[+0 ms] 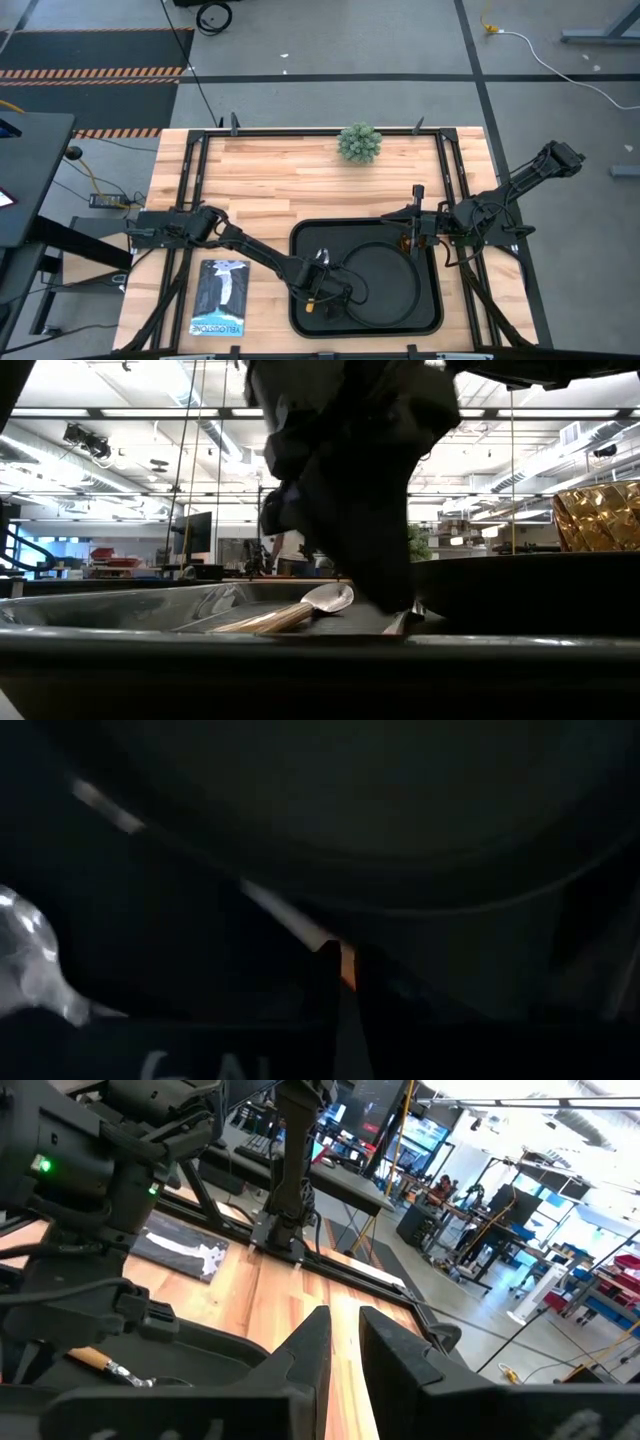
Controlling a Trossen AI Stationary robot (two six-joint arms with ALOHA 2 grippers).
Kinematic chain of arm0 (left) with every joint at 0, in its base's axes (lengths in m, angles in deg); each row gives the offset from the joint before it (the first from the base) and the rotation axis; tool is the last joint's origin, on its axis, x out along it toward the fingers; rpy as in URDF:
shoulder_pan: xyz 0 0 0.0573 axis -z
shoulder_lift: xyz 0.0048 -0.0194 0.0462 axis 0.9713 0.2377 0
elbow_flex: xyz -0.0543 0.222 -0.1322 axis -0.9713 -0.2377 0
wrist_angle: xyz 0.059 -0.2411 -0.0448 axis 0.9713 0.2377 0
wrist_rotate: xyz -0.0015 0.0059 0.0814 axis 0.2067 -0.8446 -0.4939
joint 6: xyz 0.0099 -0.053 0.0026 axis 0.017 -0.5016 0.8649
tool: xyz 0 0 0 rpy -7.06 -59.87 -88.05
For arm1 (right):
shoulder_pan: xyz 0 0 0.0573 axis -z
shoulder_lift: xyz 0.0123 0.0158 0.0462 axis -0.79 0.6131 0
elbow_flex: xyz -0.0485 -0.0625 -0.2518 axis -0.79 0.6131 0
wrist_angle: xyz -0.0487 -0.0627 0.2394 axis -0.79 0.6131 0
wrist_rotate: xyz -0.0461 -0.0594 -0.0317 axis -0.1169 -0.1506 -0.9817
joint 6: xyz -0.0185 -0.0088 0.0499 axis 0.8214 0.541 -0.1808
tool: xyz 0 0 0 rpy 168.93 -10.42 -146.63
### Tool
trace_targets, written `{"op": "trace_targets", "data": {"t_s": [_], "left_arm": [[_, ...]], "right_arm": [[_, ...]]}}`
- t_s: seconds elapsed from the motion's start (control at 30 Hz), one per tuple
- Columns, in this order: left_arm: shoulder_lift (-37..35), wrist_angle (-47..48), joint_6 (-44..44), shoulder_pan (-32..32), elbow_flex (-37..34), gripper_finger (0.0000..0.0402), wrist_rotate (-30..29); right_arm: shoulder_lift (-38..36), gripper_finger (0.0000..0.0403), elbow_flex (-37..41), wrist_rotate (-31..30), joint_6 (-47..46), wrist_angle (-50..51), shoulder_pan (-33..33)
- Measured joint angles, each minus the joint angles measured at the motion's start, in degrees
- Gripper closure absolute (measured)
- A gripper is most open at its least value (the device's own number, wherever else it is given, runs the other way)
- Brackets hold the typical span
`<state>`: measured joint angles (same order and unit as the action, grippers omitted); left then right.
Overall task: Pick and place plate/cup/fork/spoon on tray
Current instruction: Adjust the orange fork on the black tray
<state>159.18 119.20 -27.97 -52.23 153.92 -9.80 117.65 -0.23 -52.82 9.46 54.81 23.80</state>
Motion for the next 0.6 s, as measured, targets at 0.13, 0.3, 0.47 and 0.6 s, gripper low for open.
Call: {"op": "trace_targets", "data": {"t_s": [0.13, 0.3, 0.47, 0.6], "left_arm": [[-0.02, 0.45, 1.42, -0.64, 0.19, 0.0361, -0.20], [-0.02, 0.72, 2.79, -1.10, 0.19, 0.0361, -0.40], [0.06, 0.35, 4.02, -1.34, 0.19, 0.0361, -0.54], [0.09, -1.59, 6.14, -1.39, 0.19, 0.0361, -0.67]], "right_arm": [[0.00, 0.0339, 0.00, 0.00, 0.00, -0.02, 0.00], [0.00, 0.0339, 0.00, 0.00, 0.02, -0.06, 0.00], [0.00, 0.0339, 0.00, 0.00, 0.04, -0.07, 0.00], [0.00, 0.0339, -0.01, 0.00, 0.04, -0.07, 0.00]]}}
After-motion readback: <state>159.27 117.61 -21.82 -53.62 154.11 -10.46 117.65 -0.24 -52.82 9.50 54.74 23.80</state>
